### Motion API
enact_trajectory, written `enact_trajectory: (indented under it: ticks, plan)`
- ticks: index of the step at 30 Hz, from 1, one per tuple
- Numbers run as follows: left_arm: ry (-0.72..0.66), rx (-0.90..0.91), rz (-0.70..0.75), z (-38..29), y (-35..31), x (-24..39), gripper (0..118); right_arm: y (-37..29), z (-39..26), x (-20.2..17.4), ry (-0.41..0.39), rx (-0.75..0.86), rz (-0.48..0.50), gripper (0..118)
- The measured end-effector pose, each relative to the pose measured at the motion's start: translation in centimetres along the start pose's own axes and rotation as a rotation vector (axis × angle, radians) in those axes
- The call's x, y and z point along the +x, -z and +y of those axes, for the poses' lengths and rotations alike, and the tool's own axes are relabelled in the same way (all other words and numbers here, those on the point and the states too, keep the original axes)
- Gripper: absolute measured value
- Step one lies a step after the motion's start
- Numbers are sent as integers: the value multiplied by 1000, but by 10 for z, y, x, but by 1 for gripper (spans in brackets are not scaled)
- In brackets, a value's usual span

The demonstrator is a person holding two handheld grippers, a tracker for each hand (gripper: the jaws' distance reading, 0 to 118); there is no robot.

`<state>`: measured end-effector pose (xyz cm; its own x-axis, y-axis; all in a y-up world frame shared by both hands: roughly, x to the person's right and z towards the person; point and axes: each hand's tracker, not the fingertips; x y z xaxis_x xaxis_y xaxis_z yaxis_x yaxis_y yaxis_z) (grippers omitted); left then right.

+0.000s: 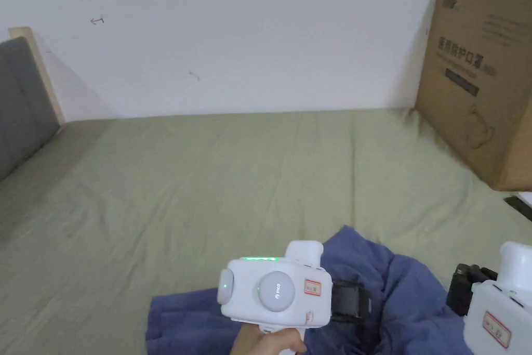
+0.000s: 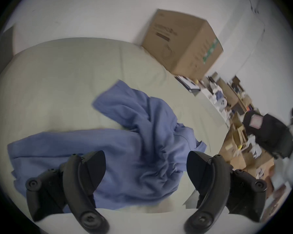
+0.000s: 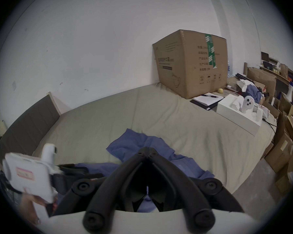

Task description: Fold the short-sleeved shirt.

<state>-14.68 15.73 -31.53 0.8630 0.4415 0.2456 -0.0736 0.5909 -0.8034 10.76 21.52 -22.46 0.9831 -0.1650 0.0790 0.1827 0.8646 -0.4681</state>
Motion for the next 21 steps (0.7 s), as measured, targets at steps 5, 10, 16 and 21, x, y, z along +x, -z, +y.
enact_trajectory:
  ticks: [5,10,16,21]
  plan:
    - [-38,88,319,-23,-52,-63,3,12,-15,-38,-58,-33,69,0]
    - [-240,106,317,-40,-78,-138,0,27,-26,-71,-121,-73,123,0]
    - [-300,83,480,-4,-85,-202,62,45,-33,-83,-140,-111,125,0]
    - [-351,1,471,27,-56,-233,101,58,-39,-77,-147,-153,94,0]
